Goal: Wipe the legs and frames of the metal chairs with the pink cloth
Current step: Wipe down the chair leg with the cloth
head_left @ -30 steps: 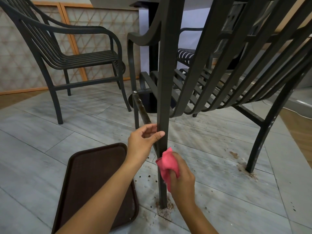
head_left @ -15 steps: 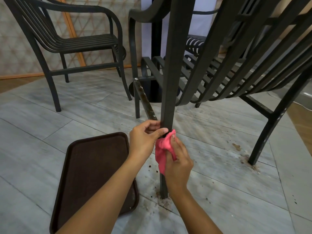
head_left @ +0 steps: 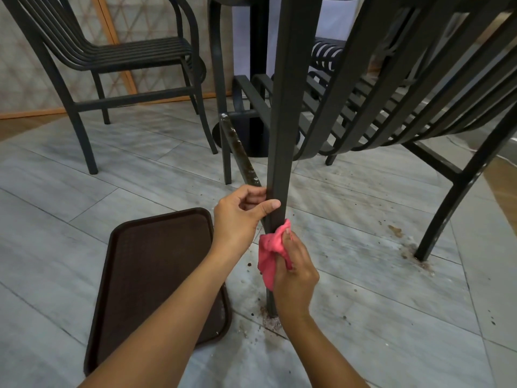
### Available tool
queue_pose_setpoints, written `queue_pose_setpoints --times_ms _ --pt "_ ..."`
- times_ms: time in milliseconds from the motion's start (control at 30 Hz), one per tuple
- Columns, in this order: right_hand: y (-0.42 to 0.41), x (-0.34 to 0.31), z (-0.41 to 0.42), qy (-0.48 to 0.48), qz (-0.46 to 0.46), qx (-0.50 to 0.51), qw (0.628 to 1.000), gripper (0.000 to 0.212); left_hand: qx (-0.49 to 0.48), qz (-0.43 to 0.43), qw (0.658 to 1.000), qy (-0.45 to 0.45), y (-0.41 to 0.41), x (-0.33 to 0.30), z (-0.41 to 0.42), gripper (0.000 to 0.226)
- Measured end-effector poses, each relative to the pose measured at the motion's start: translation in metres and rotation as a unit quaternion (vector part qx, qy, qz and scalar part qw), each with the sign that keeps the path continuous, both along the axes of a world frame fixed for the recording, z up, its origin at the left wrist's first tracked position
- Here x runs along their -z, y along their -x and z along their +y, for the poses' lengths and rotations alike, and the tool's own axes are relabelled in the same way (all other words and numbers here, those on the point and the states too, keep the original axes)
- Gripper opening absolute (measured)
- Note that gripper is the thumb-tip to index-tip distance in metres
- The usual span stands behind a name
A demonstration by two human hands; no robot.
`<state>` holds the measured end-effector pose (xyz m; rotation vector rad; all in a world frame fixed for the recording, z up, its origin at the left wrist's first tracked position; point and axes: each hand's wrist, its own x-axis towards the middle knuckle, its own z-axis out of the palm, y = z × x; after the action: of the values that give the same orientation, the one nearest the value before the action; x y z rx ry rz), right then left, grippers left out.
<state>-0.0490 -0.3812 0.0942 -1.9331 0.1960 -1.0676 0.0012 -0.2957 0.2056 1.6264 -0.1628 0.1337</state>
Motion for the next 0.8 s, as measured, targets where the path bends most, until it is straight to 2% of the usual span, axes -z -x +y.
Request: queue_pose_setpoints --times_ms 400,633,800 --pt "0.011 0.019 -0.002 0.028 0.067 -0.010 0.997 0.047 -0.001 -0.001 1.000 0.007 0.002 0.000 -0.001 0.023" --pt "0.019 0.010 -0.005 -0.024 0.112 -0.045 0.992 0.050 0.025 0.010 1.000 -0.009 0.005 0.004 0.008 0.024" --pt "0.022 -0.004 -0.001 -0.033 0.118 -0.039 0.992 0.049 -0.057 0.053 0.996 -0.032 0.010 0.036 0.018 0.019"
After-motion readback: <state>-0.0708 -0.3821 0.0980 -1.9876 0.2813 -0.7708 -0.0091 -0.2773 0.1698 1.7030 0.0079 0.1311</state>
